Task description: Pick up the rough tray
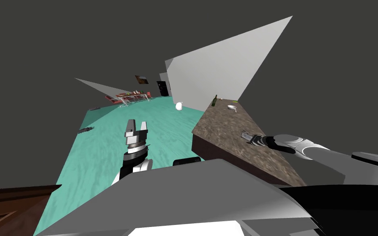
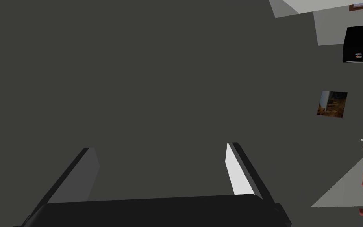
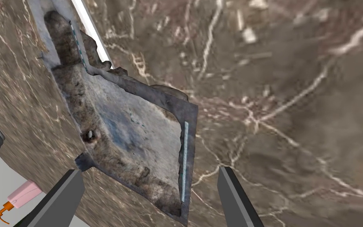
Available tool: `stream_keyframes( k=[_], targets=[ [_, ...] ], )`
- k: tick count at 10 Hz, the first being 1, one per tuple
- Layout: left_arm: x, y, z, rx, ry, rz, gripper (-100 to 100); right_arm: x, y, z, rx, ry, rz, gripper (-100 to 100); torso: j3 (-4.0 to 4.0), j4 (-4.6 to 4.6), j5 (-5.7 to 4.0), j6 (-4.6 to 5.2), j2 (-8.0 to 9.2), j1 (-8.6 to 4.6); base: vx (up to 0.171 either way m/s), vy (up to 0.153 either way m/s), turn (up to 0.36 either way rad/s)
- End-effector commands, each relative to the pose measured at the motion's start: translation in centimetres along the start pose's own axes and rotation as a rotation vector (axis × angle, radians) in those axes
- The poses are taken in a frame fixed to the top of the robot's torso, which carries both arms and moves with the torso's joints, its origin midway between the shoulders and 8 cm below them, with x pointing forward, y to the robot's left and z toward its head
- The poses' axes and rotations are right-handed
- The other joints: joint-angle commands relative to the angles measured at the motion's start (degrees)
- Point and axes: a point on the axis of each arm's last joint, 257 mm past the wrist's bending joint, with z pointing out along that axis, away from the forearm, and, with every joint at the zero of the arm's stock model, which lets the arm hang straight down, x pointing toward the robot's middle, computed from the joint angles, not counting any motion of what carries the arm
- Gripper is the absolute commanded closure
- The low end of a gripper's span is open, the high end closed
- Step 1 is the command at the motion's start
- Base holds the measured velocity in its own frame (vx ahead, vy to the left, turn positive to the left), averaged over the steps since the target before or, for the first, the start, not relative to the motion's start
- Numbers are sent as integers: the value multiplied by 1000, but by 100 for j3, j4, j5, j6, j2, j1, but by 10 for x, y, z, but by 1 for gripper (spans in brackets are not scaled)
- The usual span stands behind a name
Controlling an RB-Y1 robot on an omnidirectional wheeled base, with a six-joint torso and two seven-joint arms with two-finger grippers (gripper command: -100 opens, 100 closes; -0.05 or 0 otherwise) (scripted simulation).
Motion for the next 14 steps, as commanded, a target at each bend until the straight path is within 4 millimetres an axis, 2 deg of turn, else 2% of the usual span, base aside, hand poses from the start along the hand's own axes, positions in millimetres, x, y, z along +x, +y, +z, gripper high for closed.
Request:
stream_keyframes(
  k=[1, 3, 4, 5, 7, 8, 9, 10, 11, 12, 13, 14],
  targets=[
    [0, 0, 0, 0, 0, 0, 0, 7, -3, 0, 6, 11, 7, -100, 0, 0, 0, 0, 0, 0, -21, -5, -17],
    [0, 0, 0, 0, 0, 0, 0, 18, -4, 0, 13, 27, 30, -100, -9, -4, -1, -6, -14, 0, -41, -5, 140],
    [0, 0, 0, 0, 0, 0, 0, 16, 0, 4, 5, 20, 43, -100, -8, -3, 0, -1, -13, 0, -67, -1, 193],
    [0, 0, 0, 0, 0, 0, 0, 26, -4, 1, 16, 38, 50, -100, -5, -3, -1, -6, -7, 1, -57, -10, 101],
    [0, 0, 0, 0, 0, 0, 0, 29, -2, 3, 14, 40, 66, -100, -8, -3, -1, 3, -13, -2, -34, -4, 90],
    [0, 0, 0, 0, 0, 0, 0, 39, -6, 0, 25, 58, 73, -100, -9, -4, -1, -7, -14, 0, -48, 2, 117],
    [0, 0, 0, 0, 0, 0, 0, 36, -1, 3, 17, 49, 85, -100, -7, -3, 0, 1, -12, 1, -76, -7, 179],
    [0, 0, 0, 0, 0, 0, 0, 49, -6, -1, 31, 74, 95, -100, -3, -2, -1, -5, -5, -1, -66, -10, 99],
    [0, 0, 0, 0, 0, 0, 0, 41, -3, 2, 21, 57, 88, -100, -2, -1, 0, 3, -3, -3, -24, -2, -36],
    [0, 0, 0, 0, 0, 0, 0, 50, -6, -1, 32, 74, 95, -100, -7, -3, -1, 3, -13, -2, 1, 6, -17],
    [0, 0, 0, 0, 0, 0, 0, 47, -1, 3, 23, 65, 107, -100, -13, -5, 0, 2, -23, 1, -37, 3, 209],
    [0, 0, 0, 0, 0, 0, 0, 59, -6, -2, 38, 89, 116, -100, -12, -5, 0, -7, -19, 1, -49, -3, 115]
  ],
)
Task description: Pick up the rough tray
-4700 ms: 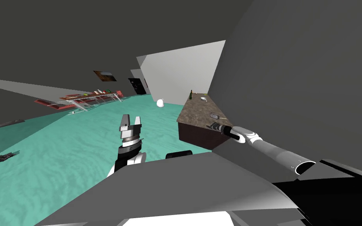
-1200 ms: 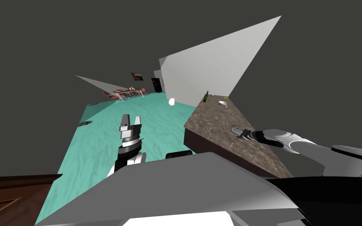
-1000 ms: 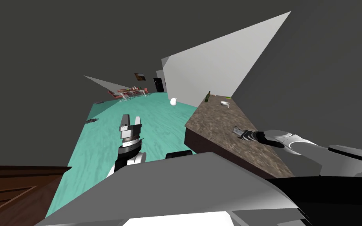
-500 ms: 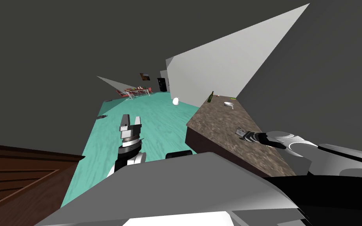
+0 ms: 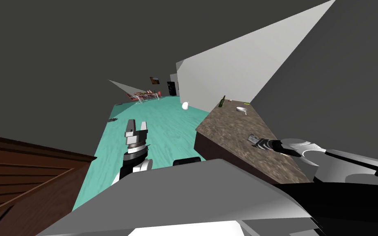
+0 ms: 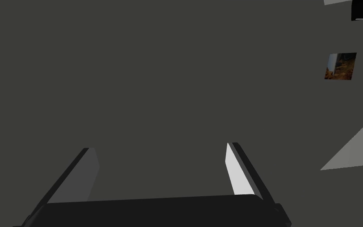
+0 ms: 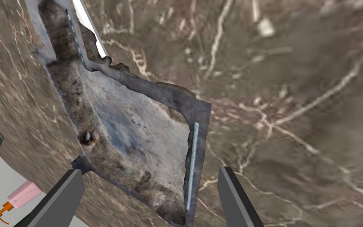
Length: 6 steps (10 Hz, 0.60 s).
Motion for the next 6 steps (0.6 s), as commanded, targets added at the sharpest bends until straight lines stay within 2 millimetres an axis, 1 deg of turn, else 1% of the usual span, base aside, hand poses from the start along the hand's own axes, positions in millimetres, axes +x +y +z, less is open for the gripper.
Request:
stream_keyframes(
  k=[1, 3, 4, 5, 6],
  targets=[
    [0, 0, 0, 0, 0, 0, 0, 9, 1, 1, 3, 13, 21, -100, 0, 0, 0, 0, 0, 0, -59, 8, 175],
    [0, 0, 0, 0, 0, 0, 0, 24, -2, -2, 16, 38, 46, -100, 4, 1, 1, 0, 6, 3, -73, 4, 134],
    [0, 0, 0, 0, 0, 0, 0, 24, -2, -2, 17, 39, 46, -100, 7, 3, -1, -6, 13, 1, -66, -5, 109],
    [0, 0, 0, 0, 0, 0, 0, 23, 0, -2, 11, 36, 37, -100, 7, 3, -4, 1, 11, -2, -20, -1, 4],
    [0, 0, 0, 0, 0, 0, 0, 23, -1, -2, 13, 36, 41, 100, 0, 0, -4, 0, -1, -3, -5, 0, -2]
  ],
)
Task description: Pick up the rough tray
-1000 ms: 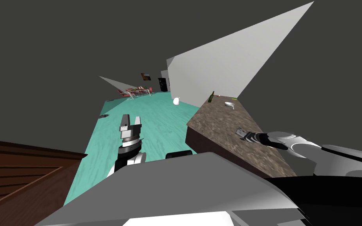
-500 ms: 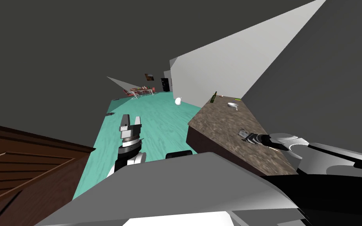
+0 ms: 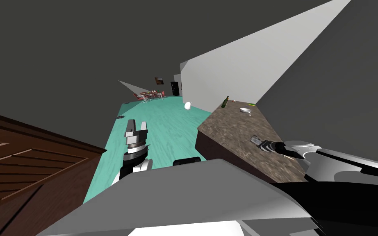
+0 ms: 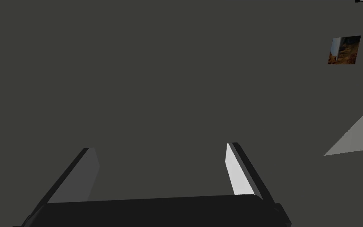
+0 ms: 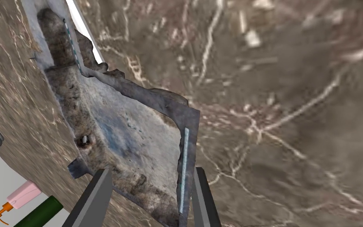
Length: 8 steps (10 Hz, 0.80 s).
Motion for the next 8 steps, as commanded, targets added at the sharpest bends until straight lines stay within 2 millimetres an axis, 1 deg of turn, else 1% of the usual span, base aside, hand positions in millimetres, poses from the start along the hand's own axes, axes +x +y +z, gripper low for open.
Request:
stream_keyframes(
  k=[1, 4, 5, 6, 7, 8],
  targets=[
    [0, 0, 0, 0, 0, 0, 0, 0, 0, 0, 0, 0, 0, 100, 0, 0, 0, 0, 0, 0, -4, 6, 1],
    [0, 0, 0, 0, 0, 0, 0, 0, 0, 0, 0, 0, -2, 100, -3, -1, -1, 3, -5, 0, 0, -2, 1],
    [0, 0, 0, 0, 0, 0, 0, 0, 0, 0, 0, 0, -1, 0, -3, -1, -1, 2, -5, 1, 0, 0, 0],
    [0, 0, 0, 0, 0, 0, 0, -8, -1, 0, -1, -10, -14, 100, -3, -1, 0, 2, -5, 1, 50, -2, -239],
    [0, 0, 0, 0, 0, 0, 0, -8, -1, 0, -2, -12, -14, 100, -7, -4, 2, 19, -13, 1, 67, 1, -135],
    [0, 0, 0, 0, 0, 0, 0, -14, -2, -1, -3, -20, -32, 100, -11, -5, 2, 7, -20, 2, 73, 4, -161]
  ],
)
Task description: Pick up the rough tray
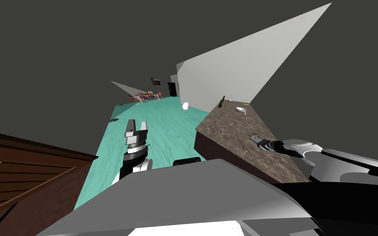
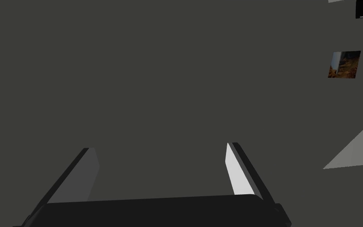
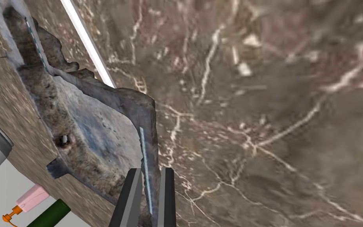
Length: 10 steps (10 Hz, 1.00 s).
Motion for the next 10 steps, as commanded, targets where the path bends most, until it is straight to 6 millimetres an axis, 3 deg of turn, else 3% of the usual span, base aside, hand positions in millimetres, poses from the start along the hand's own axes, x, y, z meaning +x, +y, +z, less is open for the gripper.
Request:
stream_keyframes(
  k=[1, 5, 10],
  targets=[
    [0, 0, 0, 0, 0, 0, 0, -7, 1, 0, -5, -11, -12, 100, 0, 0, 0, 0, 0, 0, 68, 0, -91],
    [0, 0, 0, 0, 0, 0, 0, -15, -3, -3, -2, -19, -45, 100, 3, 1, 1, -7, 6, 0, 50, 0, -114],
    [0, 0, 0, 0, 0, 0, 0, -59, 11, -4, -36, -89, -121, 100, -1, -1, 5, -11, -1, 7, 70, 4, -172]
  ],
)
